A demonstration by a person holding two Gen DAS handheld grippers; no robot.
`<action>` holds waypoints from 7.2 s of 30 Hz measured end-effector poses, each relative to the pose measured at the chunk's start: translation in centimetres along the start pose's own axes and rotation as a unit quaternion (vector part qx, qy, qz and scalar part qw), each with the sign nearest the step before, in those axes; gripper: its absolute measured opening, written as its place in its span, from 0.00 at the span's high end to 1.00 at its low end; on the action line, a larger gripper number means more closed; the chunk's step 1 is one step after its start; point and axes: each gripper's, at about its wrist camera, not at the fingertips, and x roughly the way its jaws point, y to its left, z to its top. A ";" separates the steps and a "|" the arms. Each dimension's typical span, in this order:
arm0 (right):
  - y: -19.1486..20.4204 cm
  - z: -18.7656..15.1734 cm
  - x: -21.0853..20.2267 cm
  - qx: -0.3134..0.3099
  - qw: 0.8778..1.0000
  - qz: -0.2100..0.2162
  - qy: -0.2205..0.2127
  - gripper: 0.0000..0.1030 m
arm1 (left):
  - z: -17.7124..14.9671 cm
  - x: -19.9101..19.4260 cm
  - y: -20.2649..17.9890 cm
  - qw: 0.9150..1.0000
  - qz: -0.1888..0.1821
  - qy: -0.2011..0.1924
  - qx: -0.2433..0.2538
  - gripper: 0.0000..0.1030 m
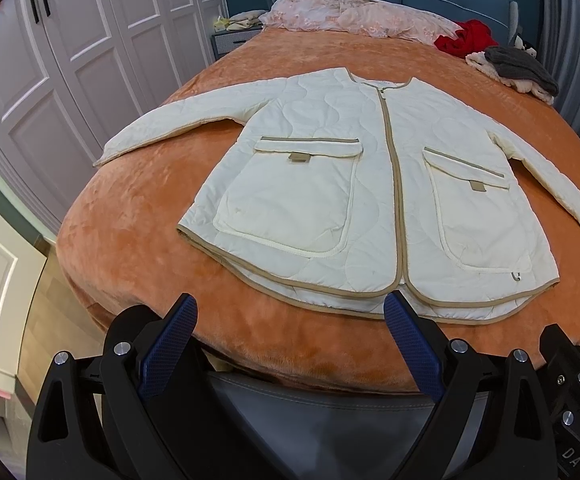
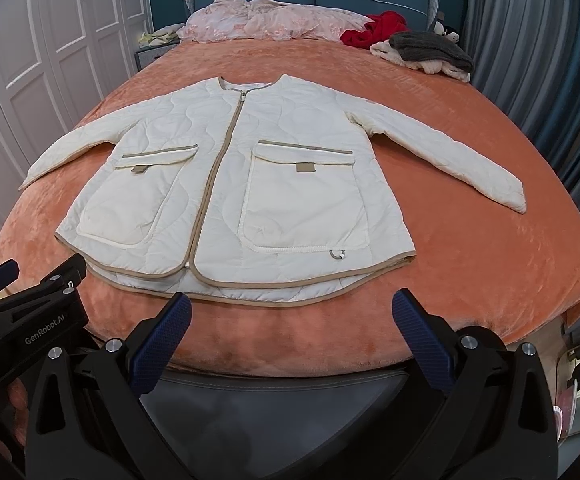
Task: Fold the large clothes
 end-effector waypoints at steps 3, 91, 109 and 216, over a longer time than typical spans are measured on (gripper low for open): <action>0.0 0.0 0.0 0.000 1.000 0.000 0.000 0.05 | -0.1 0.0 0.0 1.000 0.000 0.000 0.000 0.10; -38.8 14.8 18.3 0.391 0.907 -0.012 -0.158 0.88 | 14.1 20.0 4.0 0.989 0.081 0.030 -0.116 0.11; 6.0 28.5 15.4 -0.070 0.951 0.251 -0.166 0.89 | 11.9 19.5 9.2 0.987 0.059 0.031 -0.148 0.11; 1.4 16.7 24.6 0.063 0.990 0.099 -0.082 0.60 | 34.4 10.4 6.7 0.946 -0.219 -0.225 -0.077 0.97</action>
